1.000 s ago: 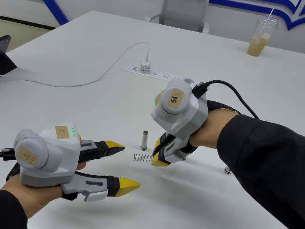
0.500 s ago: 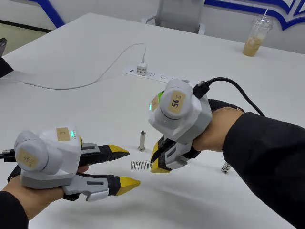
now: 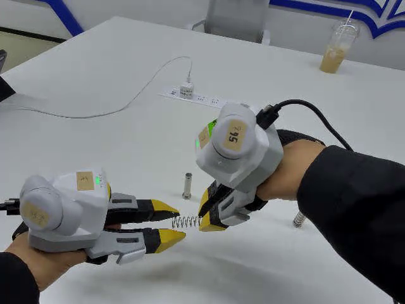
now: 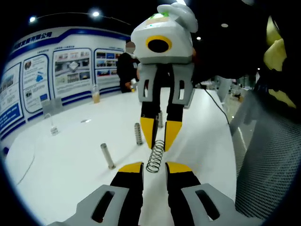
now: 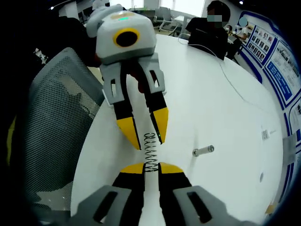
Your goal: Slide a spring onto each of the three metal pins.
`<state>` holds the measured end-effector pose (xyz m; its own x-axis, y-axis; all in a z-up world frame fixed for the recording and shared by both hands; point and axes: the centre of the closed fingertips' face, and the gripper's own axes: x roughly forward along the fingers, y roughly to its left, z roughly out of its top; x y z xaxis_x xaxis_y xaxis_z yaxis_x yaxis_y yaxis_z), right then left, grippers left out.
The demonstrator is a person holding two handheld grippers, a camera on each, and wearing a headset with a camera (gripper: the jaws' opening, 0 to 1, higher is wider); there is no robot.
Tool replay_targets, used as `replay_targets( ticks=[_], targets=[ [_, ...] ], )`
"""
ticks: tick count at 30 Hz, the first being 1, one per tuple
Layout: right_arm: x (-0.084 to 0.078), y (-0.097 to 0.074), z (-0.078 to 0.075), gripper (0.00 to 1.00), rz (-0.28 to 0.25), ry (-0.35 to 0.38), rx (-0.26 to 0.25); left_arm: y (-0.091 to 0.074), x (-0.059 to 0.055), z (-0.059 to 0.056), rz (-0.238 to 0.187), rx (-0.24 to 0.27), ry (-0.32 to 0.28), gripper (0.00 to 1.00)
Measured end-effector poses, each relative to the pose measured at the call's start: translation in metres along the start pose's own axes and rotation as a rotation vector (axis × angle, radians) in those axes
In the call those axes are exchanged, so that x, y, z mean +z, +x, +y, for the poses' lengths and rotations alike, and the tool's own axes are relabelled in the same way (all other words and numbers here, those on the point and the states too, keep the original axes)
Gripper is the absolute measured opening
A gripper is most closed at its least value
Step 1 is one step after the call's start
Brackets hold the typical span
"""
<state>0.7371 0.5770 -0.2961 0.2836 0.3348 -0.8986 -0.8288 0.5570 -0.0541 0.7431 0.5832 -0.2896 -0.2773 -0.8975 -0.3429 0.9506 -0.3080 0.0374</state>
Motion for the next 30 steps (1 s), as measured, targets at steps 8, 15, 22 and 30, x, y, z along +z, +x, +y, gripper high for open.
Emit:
replay_targets(
  ticks=[8,15,22,30],
  targets=[
    [-0.001,0.0009,0.0021,0.12,0.0,-0.015,0.008,0.0007,-0.0012,-0.0006,-0.004,-0.01,0.008,0.13],
    [-0.0015,0.0,0.0043,0.12,-0.005,-0.012,0.014,0.0004,-0.001,-0.0031,-0.006,-0.024,0.011,0.12],
    [-0.0028,0.0003,0.006,0.15,-0.009,-0.004,0.019,0.0003,-0.0004,-0.007,-0.003,-0.041,0.016,0.1],
    [-0.009,0.0037,0.007,0.15,-0.004,0.002,0.025,0.0007,0.0037,-0.0101,-0.01,-0.054,0.016,0.1]
  ],
)
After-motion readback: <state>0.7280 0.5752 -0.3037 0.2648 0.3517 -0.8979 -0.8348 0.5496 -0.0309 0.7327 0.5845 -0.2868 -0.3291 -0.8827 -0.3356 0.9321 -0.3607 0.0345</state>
